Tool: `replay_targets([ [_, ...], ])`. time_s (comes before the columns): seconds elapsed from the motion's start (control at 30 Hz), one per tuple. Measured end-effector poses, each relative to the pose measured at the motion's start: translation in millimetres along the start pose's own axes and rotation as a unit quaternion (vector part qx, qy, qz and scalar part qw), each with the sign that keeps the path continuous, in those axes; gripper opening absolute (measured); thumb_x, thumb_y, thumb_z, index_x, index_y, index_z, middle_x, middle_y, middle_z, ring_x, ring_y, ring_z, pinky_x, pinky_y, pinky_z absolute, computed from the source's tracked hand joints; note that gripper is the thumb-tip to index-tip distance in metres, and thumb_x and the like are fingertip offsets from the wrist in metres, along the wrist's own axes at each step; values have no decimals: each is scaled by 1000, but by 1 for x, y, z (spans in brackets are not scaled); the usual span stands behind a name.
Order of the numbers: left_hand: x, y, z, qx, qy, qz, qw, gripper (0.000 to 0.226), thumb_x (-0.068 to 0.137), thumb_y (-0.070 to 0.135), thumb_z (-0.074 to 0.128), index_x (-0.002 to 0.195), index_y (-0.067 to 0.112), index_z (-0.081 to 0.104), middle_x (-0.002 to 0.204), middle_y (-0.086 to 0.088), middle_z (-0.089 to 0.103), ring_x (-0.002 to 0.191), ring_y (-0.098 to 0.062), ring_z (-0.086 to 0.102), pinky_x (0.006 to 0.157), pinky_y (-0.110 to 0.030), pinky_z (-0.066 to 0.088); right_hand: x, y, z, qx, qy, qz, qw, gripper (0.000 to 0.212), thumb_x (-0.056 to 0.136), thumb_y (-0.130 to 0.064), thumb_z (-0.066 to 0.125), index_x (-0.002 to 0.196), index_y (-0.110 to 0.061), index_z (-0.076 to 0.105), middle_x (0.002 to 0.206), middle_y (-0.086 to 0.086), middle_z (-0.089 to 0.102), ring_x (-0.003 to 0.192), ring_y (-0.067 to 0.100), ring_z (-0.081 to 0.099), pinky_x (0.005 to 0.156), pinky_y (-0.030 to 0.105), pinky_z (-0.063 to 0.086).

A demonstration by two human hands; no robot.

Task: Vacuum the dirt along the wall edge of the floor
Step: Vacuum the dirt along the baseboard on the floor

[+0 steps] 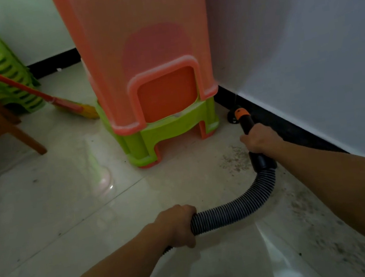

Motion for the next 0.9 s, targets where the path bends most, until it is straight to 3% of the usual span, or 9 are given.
replay_targets([
  [0.23,-1,-38,-4,81,6,-40,996,43,74,27,73,113,24,55,106,-1,60,99,-20,60,77,-30,47,-12,46,-9,54,-7,46,997,54,94,-35,60,133,-2,43,86,13,56,71,28,59,59,35,48],
  [0.4,-1,-19,-4,125,10,12,992,42,74,26,73,112,23,57,99,0,59,93,-19,59,74,-30,46,-37,83,-19,129,-6,81,988,54,92,-31,65,130,1,44,103,23,63,86,39,66,78,48,58],
  [0.57,-7,-5,-6,174,33,45,983,37,78,23,70,113,22,56,97,0,57,96,-20,61,78,-30,48,-67,117,-24,230,-11,131,964,51,89,-25,67,125,2,46,96,27,65,79,39,67,75,54,59],
  [0.63,-11,-5,-11,194,48,50,978,32,80,22,66,111,22,56,97,-1,57,96,-21,61,78,-31,48,-84,129,-19,281,1,152,948,45,91,-22,66,122,4,46,86,26,63,67,35,64,66,49,60],
  [0.73,-18,-10,-16,213,70,55,973,28,81,20,62,108,22,56,98,-1,57,97,-21,61,79,-32,48,-109,142,-8,362,1,184,914,25,95,-12,60,110,4,48,68,19,57,51,29,55,36,30,51],
  [0.9,-28,-19,-19,217,77,39,972,29,80,22,64,108,23,56,96,1,56,97,-20,61,77,-29,46,-108,141,-3,415,-1,185,891,25,90,-10,62,108,3,50,72,21,58,55,29,57,43,31,51],
])
Point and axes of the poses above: each hand's wrist, its own x-axis towards the middle knuckle, its own z-axis out of the palm, y = z × x, the point moved 1 cm from there along x, towards the middle knuckle
